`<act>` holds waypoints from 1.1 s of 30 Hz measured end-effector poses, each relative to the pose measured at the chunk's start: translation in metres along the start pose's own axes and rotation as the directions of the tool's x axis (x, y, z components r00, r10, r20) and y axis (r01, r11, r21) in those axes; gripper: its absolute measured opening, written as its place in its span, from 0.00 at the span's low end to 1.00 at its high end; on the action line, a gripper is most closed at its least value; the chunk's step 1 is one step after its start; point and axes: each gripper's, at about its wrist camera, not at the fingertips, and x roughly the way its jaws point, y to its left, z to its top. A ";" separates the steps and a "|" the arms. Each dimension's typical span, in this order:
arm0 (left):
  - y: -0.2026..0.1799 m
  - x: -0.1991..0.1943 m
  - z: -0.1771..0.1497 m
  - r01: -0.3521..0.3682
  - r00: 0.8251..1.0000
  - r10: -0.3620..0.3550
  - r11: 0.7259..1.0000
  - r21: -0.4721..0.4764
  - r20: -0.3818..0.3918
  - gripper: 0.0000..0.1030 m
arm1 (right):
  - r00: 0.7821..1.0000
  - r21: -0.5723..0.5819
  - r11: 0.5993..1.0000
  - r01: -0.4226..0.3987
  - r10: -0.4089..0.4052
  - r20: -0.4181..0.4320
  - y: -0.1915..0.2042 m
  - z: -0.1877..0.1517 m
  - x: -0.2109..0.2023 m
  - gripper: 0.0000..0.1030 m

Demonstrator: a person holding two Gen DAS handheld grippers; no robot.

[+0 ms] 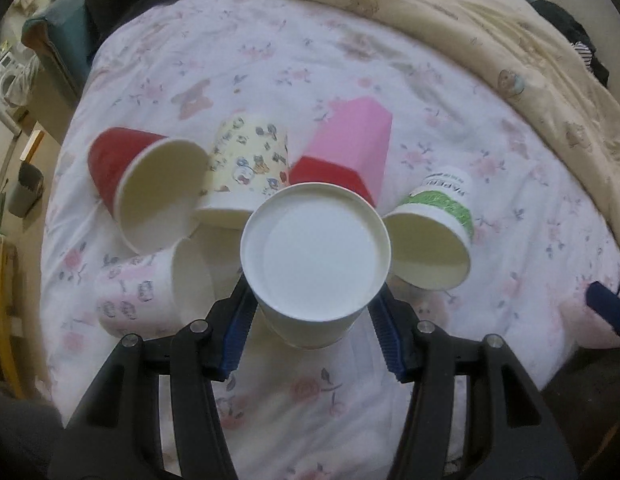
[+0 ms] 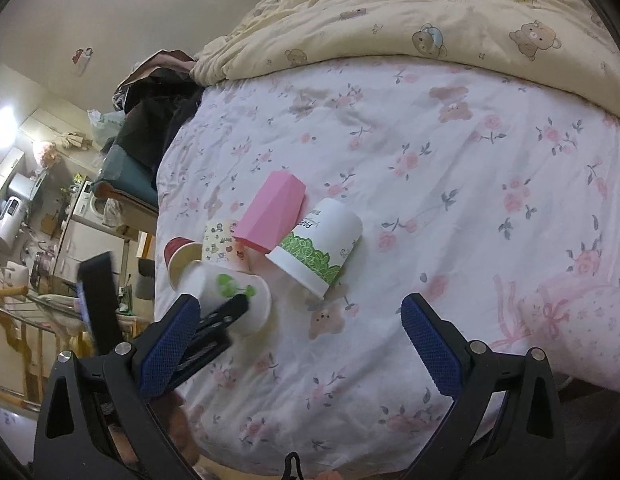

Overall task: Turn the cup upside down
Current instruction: 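Lower the inverted cup onto the bed beside the other cups and open the left gripper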

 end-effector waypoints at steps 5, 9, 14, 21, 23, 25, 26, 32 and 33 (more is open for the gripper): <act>-0.002 0.018 -0.003 -0.030 0.999 0.030 1.000 0.007 -0.038 0.51 | 1.000 -0.001 1.000 -0.020 0.020 0.001 0.001 0.001 -0.001 1.00; -0.001 0.023 -0.006 -0.040 0.998 0.040 0.999 0.012 -0.040 0.54 | 1.000 0.006 1.000 -0.027 0.027 -0.001 0.000 0.001 -0.001 1.00; -0.001 0.027 -0.006 -0.015 0.997 0.017 1.000 0.018 -0.074 0.63 | 1.000 0.002 1.000 -0.027 0.027 -0.009 0.002 0.002 0.001 1.00; -0.005 0.021 -0.009 -0.046 0.994 0.052 0.997 0.065 -0.098 0.76 | 1.000 -0.022 1.000 -0.014 0.014 -0.005 0.006 0.001 0.002 1.00; -0.006 0.010 -0.009 -0.042 0.995 0.048 0.997 0.068 -0.088 0.76 | 1.000 -0.025 1.000 -0.014 0.014 -0.003 0.006 0.001 0.002 1.00; -0.003 -0.005 -0.008 -0.038 0.997 0.042 0.997 0.061 -0.063 0.76 | 1.000 -0.028 0.999 -0.016 0.016 0.004 0.007 0.002 0.001 1.00; -0.002 -0.013 -0.007 -0.034 0.998 0.037 0.998 0.061 -0.048 0.76 | 1.000 -0.033 0.999 -0.017 0.017 0.010 0.008 0.002 0.000 1.00; 0.015 -0.062 -0.002 -0.103 0.993 0.098 0.990 0.098 0.058 0.76 | 0.999 -0.071 0.997 -0.020 0.023 0.034 0.017 -0.001 -0.005 1.00; 0.019 -0.069 -0.003 -0.097 0.993 0.090 0.991 0.095 0.071 0.76 | 0.999 -0.078 0.997 -0.020 0.023 0.036 0.019 -0.002 -0.005 1.00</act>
